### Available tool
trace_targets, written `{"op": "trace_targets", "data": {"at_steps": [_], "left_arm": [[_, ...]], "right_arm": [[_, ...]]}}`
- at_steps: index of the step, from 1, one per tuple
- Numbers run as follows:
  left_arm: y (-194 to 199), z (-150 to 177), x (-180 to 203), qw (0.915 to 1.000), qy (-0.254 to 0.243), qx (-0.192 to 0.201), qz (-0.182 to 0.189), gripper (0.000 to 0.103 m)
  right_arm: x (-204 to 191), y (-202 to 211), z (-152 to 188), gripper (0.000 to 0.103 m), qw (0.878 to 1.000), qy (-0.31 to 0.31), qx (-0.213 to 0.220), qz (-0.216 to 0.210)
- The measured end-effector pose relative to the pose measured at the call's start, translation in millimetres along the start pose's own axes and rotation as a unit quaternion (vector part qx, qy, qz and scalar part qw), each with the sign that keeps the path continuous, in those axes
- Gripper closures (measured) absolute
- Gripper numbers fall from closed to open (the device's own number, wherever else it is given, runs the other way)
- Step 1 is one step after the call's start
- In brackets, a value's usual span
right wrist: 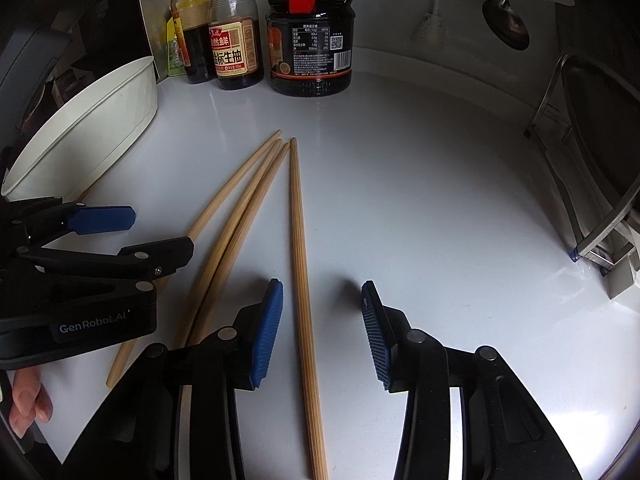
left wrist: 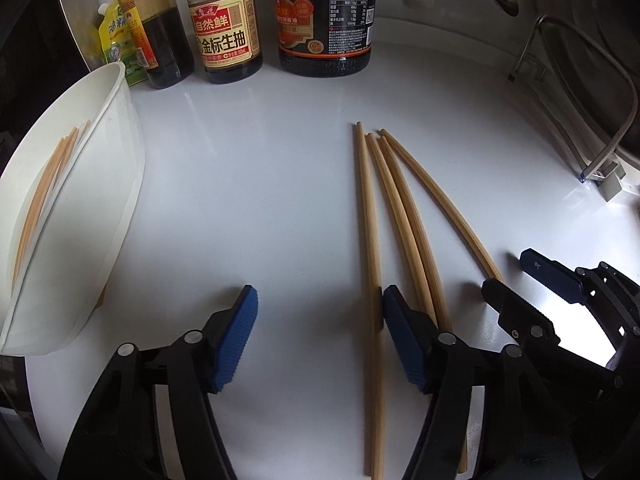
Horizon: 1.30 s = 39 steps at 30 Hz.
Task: Organize utensils
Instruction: 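Close the right tool on one chopstick while the left tool grasps another, then carry both held chopsticks up and over the white basin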
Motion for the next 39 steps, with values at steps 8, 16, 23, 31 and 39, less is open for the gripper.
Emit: {"op": "trace_targets", "data": {"at_steps": [8, 16, 23, 31, 39], "left_arm": [[6, 5, 11, 0.9996, -0.020, -0.005, 0.022, 0.096], [15, 13, -1, 0.9972, -0.010, -0.027, 0.069, 0.096], [63, -5, -37, 0.9977, -0.001, 0.005, 0.067, 0.096], [121, -36, -137, 0.9966, 0.050, 0.059, 0.026, 0.096], [123, -40, -254, 0.9925, 0.105, 0.057, -0.026, 0.096]], "right_arm": [[-10, 2, -1, 0.096, 1.000, 0.018, 0.001, 0.006], [-4, 11, -2, 0.097, 1.000, -0.026, 0.001, -0.005], [-10, 42, -29, 0.097, 0.996, -0.077, 0.023, -0.022], [-81, 70, -97, 0.097, 0.993, -0.065, 0.072, -0.066], [-196, 32, -159, 0.097, 0.989, -0.018, 0.055, -0.135]]}}
Point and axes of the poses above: each gripper's, at about its wrist camera, not at the fingertips, and y roughly against the way its jaws point, x to its right, z to its underside, the point moved 5 cm from there along -y, roughly the way its jaws point
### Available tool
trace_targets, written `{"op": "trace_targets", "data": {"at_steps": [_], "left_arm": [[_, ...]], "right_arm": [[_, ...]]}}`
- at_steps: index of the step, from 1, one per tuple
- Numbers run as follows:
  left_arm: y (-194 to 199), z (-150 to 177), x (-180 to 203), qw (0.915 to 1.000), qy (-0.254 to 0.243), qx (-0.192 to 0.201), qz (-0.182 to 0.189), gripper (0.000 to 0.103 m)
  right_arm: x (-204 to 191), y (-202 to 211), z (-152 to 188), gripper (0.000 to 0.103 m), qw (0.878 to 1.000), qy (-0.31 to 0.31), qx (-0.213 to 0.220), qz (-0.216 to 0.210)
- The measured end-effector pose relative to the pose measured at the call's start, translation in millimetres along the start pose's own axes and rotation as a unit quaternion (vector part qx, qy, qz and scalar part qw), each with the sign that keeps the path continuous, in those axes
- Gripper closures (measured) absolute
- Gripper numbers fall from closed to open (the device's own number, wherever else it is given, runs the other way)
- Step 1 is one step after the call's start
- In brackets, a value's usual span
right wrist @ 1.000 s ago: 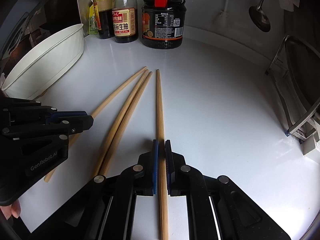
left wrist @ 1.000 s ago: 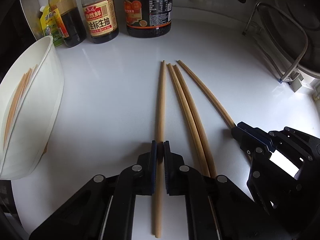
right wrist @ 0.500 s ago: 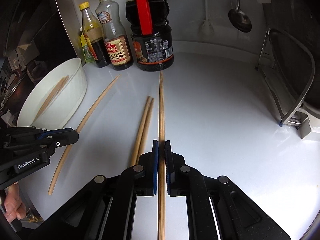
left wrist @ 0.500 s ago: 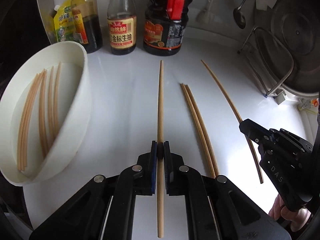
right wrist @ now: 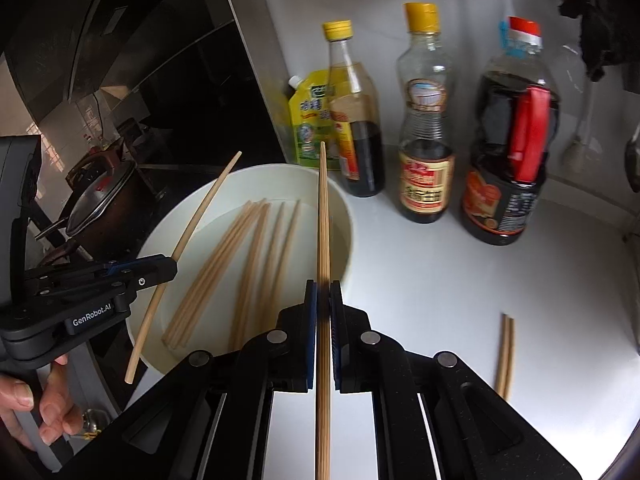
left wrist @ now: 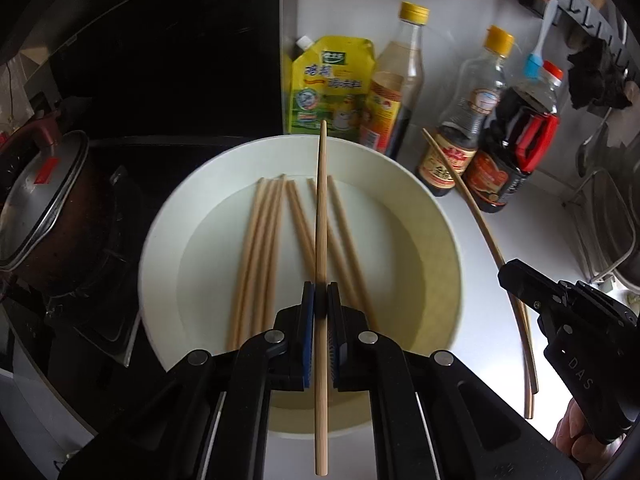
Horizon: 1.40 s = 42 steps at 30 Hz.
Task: Organize utensils
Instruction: 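Carry both held chopsticks up and over the white basin, then open the right tool to drop its chopstick while the left tool releases its own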
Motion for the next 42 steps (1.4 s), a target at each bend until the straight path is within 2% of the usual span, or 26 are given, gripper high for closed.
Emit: {"op": "trace_targets", "data": {"at_steps": [5, 9, 16, 25, 27, 29, 37, 42], "left_arm": [[-27, -5, -39, 0.9998, 0.005, -0.019, -0.001, 0.096], [-50, -8, -51, 0.9992, 0.007, -0.038, 0.009, 0.096], [-76, -11, -53, 0.9980, -0.007, -0.059, 0.023, 0.096], [-87, -8, -58, 0.9972, -0.004, -0.071, 0.024, 0.095], [-84, -9, -62, 0.9976, -0.001, -0.066, 0.022, 0.083], [-81, -10, -64, 0.9980, 0.002, -0.061, 0.019, 0.079], [-63, -10, -74, 0.9987, 0.011, -0.048, 0.009, 0.075], [-48, -7, -80, 0.9992, 0.018, -0.035, 0.001, 0.061]], "right_arm": [[-45, -48, -12, 0.097, 0.999, 0.007, -0.038, -0.007], [-60, -80, -16, 0.097, 0.998, 0.001, -0.064, -0.003], [-55, -111, -7, 0.097, 0.994, -0.041, -0.103, 0.013], [-53, -114, -4, 0.096, 0.993, -0.041, -0.110, 0.023], [-54, -112, -5, 0.095, 0.993, -0.039, -0.109, 0.026], [-54, -110, -6, 0.094, 0.993, -0.038, -0.104, 0.028], [-54, -97, -6, 0.089, 0.995, -0.034, -0.093, 0.033], [-58, -84, -7, 0.081, 0.996, -0.027, -0.083, 0.034]]}}
Point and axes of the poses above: each gripper's, at about its wrist camera, not at the fingertips, and y roughly against the way its jaws point, x to its right, z to its underside, the point moved 5 cm from there along -y, roughly the way its jaws point
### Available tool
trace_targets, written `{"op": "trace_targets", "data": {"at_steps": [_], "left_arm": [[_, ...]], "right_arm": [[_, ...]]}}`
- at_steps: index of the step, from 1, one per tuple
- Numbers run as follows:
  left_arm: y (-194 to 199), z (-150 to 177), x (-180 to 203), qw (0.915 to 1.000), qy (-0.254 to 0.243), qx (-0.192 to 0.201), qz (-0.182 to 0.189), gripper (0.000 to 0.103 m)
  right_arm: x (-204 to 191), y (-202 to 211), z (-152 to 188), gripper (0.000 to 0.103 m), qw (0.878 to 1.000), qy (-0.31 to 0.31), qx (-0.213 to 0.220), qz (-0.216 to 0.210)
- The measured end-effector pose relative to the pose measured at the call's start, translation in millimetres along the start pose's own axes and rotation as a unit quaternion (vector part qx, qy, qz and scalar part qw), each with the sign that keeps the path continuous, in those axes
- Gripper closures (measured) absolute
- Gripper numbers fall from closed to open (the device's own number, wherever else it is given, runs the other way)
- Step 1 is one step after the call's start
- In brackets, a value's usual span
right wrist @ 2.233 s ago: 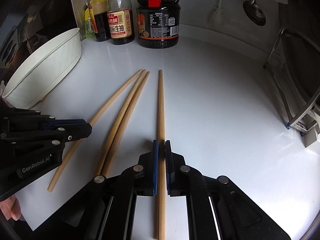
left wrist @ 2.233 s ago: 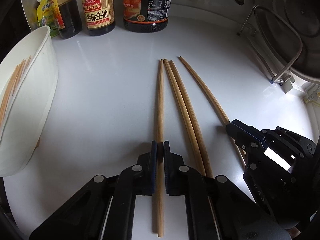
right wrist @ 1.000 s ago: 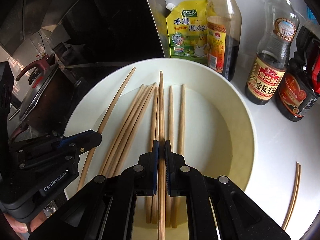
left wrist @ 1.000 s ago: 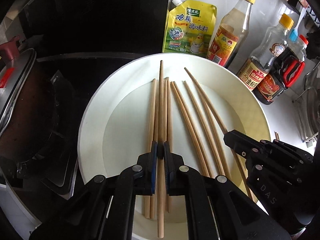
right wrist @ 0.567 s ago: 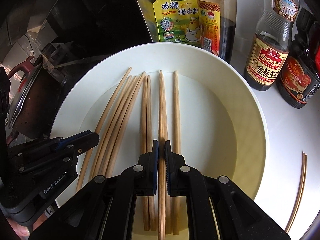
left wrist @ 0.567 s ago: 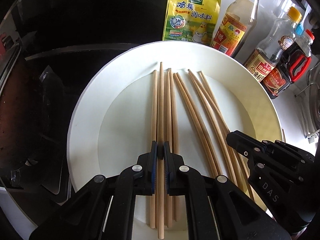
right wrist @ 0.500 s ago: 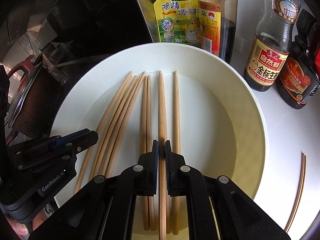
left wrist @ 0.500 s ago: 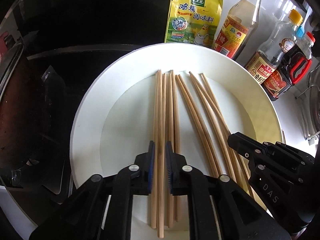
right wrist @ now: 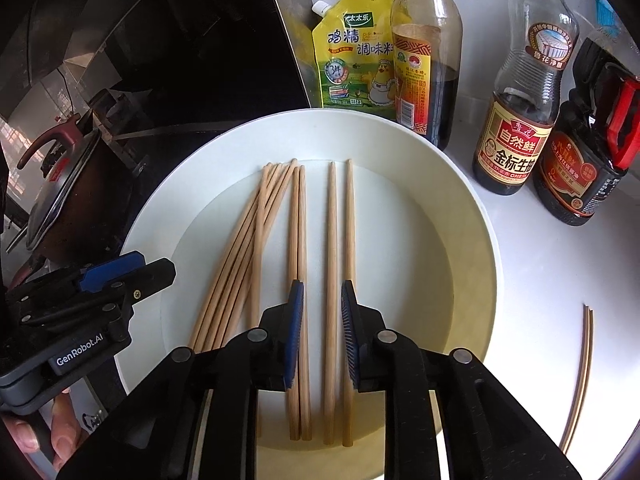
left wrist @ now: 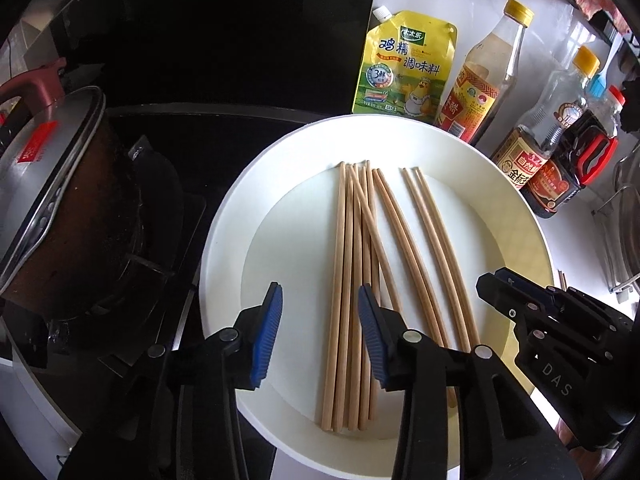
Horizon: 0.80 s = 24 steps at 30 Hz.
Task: Organize utensils
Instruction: 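Open the right tool to drop its chopstick while the left tool releases its own, then lift both open tools away from the basin toward the last chopsticks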
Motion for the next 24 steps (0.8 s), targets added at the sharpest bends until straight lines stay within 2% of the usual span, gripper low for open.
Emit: {"op": "trace_targets", "data": {"at_steps": [3, 6, 10, 15, 18, 24], "left_arm": [[10, 4, -2, 0.9999, 0.003, 0.008, -0.006, 0.051], [20, 8, -1, 0.9998, 0.006, 0.016, -0.009, 0.046], [31, 16, 2, 0.9997, 0.007, 0.022, -0.012, 0.043], [42, 27, 14, 0.9995, 0.003, 0.028, -0.013, 0.042], [49, 33, 23, 0.9994, -0.001, 0.033, -0.014, 0.037], [59, 47, 45, 0.9992, -0.007, 0.038, -0.010, 0.036]], "right_arm": [[-2, 11, 1, 0.077, 1.000, 0.005, 0.009, 0.004], [-2, 22, 4, 0.075, 1.000, 0.007, 0.018, 0.006], [0, 39, 11, 0.065, 0.999, 0.008, 0.030, 0.007], [7, 58, 21, 0.065, 0.999, 0.006, 0.041, 0.009], [15, 68, 30, 0.061, 0.999, 0.000, 0.045, 0.010], [38, 85, 51, 0.060, 0.999, -0.010, 0.046, 0.019]]}}
Point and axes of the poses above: each gripper's, at about its wrist camera, not at the fingertips, and y roughly against the way its jaws point, x to its right, z to its underside, the point moved 5 cm from there along -y, roughly the way its jaws point
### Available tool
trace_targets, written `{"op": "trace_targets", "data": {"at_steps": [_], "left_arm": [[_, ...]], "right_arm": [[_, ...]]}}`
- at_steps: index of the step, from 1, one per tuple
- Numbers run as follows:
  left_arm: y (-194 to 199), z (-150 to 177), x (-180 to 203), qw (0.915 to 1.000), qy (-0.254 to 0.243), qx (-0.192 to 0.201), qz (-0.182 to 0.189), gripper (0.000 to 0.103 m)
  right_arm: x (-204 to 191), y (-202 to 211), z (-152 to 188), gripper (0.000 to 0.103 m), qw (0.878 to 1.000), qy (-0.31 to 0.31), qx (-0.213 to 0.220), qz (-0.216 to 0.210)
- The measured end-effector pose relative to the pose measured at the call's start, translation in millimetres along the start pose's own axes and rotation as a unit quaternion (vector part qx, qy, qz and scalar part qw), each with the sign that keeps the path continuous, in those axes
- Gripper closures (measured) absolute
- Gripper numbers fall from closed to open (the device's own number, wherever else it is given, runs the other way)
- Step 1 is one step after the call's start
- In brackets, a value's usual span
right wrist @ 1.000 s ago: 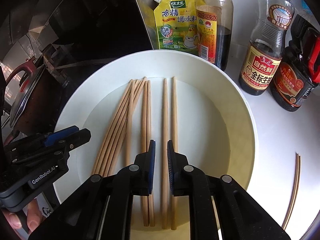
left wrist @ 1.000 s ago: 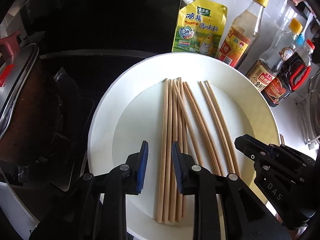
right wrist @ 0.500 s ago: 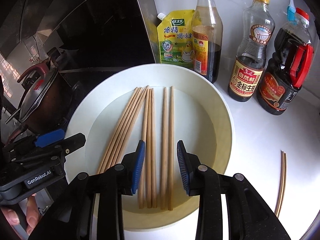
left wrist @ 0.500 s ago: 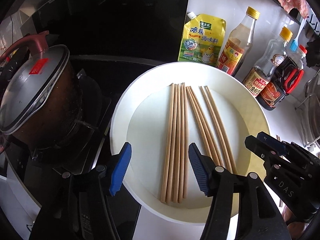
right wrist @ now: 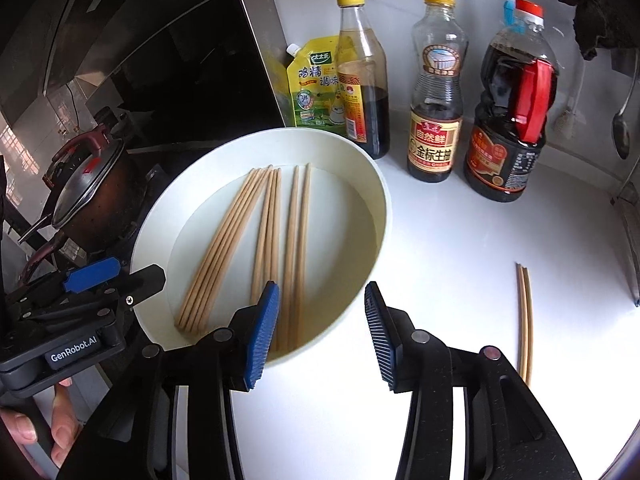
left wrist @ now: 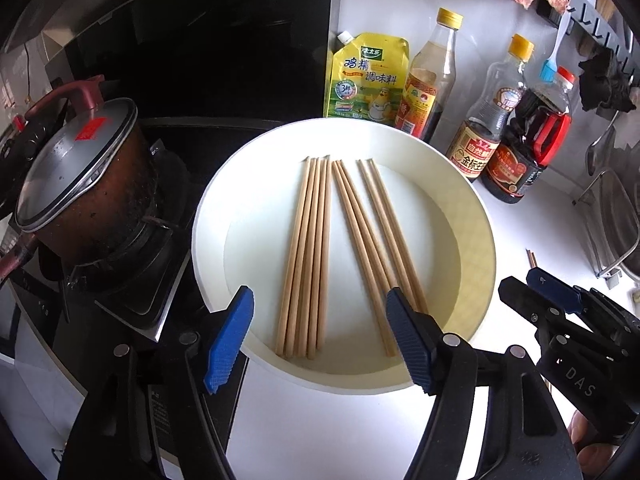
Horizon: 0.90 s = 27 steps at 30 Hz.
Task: Organize utensils
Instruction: 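Lift both open tools away from the basin toward the last chopsticks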
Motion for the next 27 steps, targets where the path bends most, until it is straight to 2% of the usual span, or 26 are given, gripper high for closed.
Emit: {"op": "trace_targets", "data": {"at_steps": [10, 19, 23, 27], "left_arm": [[6, 24, 45, 0.9997, -0.022, -0.001, 0.009, 0.033], [5, 43, 110, 0.9974, -0.060, -0.002, 0.040, 0.028], [3, 50, 142, 0.9955, -0.073, -0.004, 0.060, 0.026], [-1, 58, 169, 0.9936, -0.085, -0.002, 0.075, 0.023]], "right_arm": [[53, 31, 41, 0.056, 0.999, -0.019, 0.005, 0.030], [120, 54, 78, 0.051, 0.996, -0.042, 0.007, 0.081], [150, 55, 96, 0.051, 0.992, -0.042, -0.002, 0.116], [176, 49, 116, 0.051, 0.990, -0.046, -0.018, 0.129]]}}
Point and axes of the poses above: each gripper's, at about its wrist camera, not at the fingertips, and y roughly against the way its jaws point, x to its right, z to its underside, the point moved 5 cm from there along -y, roughly the way its jaws point
